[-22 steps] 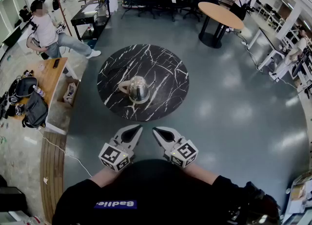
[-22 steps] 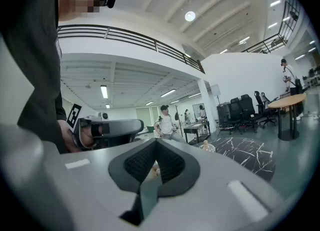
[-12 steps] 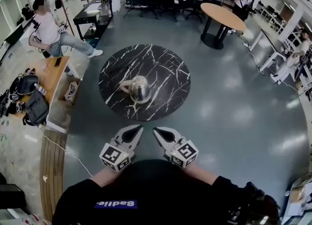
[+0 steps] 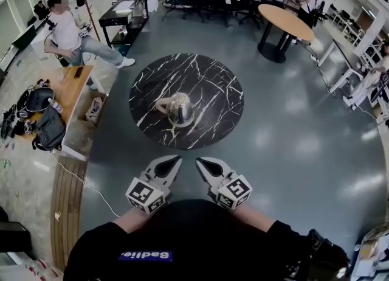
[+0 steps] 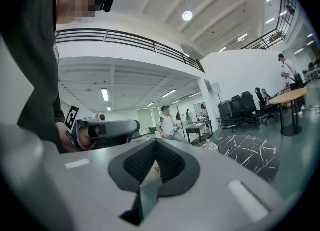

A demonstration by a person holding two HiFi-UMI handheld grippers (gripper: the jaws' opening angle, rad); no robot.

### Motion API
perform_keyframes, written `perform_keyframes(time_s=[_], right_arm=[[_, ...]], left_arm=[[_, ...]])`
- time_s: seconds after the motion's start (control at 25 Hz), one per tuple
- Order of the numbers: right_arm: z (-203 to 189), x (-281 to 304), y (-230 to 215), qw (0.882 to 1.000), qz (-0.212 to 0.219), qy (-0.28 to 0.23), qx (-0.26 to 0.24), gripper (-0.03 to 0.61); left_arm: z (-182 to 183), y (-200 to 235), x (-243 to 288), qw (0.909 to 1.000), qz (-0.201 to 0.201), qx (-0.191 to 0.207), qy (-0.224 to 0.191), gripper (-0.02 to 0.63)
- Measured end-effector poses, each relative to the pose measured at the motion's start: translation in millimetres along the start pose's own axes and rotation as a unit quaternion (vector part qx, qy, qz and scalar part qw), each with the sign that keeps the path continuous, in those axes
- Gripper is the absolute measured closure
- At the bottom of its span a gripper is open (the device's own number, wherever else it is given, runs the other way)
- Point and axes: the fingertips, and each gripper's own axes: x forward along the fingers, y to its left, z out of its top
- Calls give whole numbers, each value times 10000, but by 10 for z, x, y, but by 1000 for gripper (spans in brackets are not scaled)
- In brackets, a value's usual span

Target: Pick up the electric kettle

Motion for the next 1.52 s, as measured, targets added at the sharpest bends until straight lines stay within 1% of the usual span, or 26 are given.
perform_keyframes(time_s=[0.2, 0.36, 0.6, 0.76, 1.0, 1.24, 1.52], right_arm=[[-18, 4, -10, 10000, 50, -1, 5, 575], [-1, -62, -58, 10000, 64, -12, 10, 575], [-6, -154, -109, 9996, 285, 26, -13, 575], [-83, -243, -166, 9990, 437, 26, 43, 575], [-122, -342, -236, 9981, 602, 54, 86, 575], [-124, -223, -403, 9984, 556, 100, 72, 575], [-89, 127, -651, 9995, 279, 144, 37, 575]], left_arm=[[-13, 68, -7, 9997, 203, -74, -78, 607], [-1, 42, 4, 9994, 310, -65, -120, 607], [6, -33, 46, 9984, 544, -41, -149, 607], [-92, -72, 66, 9965, 801, -64, -233, 607], [-125, -141, 99, 9943, 1032, -22, -276, 607], [-127, 35, 194, 9943, 1020, -40, -308, 607], [-48, 502, 338, 9955, 877, -91, -339, 607]])
